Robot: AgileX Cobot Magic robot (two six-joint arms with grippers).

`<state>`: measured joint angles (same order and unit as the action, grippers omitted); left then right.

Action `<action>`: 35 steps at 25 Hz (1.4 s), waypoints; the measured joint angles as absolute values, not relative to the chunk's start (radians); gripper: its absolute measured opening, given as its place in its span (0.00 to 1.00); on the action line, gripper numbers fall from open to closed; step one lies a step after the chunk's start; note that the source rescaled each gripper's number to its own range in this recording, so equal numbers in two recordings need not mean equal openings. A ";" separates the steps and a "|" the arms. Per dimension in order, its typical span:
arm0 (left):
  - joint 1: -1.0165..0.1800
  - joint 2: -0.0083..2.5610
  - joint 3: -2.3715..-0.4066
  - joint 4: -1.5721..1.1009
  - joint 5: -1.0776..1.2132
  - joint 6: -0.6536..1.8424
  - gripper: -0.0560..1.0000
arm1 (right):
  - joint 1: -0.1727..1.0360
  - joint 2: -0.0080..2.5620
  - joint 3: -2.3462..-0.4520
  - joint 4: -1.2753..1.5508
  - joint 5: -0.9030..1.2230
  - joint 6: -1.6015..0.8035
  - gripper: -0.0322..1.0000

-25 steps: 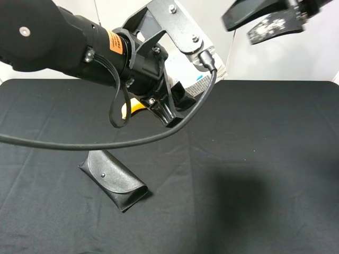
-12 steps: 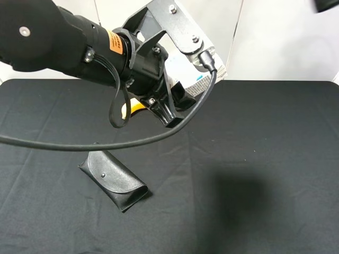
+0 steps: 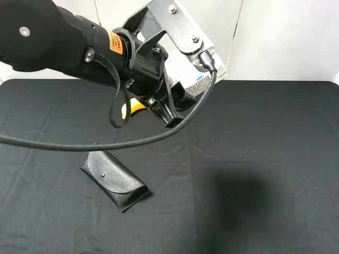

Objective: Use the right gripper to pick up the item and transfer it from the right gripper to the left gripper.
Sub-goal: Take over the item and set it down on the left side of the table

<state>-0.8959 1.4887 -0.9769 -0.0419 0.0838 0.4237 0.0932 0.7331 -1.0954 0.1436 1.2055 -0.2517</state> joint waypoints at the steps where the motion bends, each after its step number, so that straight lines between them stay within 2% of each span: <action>1: -0.896 1.489 -0.977 -0.042 0.088 0.426 0.06 | 0.093 0.706 -1.052 0.143 1.202 -0.252 1.00; 7: -0.896 1.489 -0.977 -0.042 0.115 0.436 0.06 | 0.093 0.482 -0.780 0.143 1.176 -0.233 1.00; 15: -0.896 1.489 -0.977 -0.042 0.187 0.436 0.06 | 0.093 0.227 -0.607 0.138 1.131 -0.158 1.00; 24: -0.896 1.489 -0.977 -0.042 0.276 0.436 0.06 | 0.093 0.008 -0.495 0.051 1.036 -0.082 1.00; 35: -0.896 1.489 -0.977 -0.042 0.390 0.436 0.06 | 0.093 -0.005 -0.494 0.026 1.030 -0.051 1.00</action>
<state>-0.8959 1.4887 -0.9769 -0.0419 0.3904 0.4365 0.0932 -0.0047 -0.4936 0.0260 1.0305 -0.0509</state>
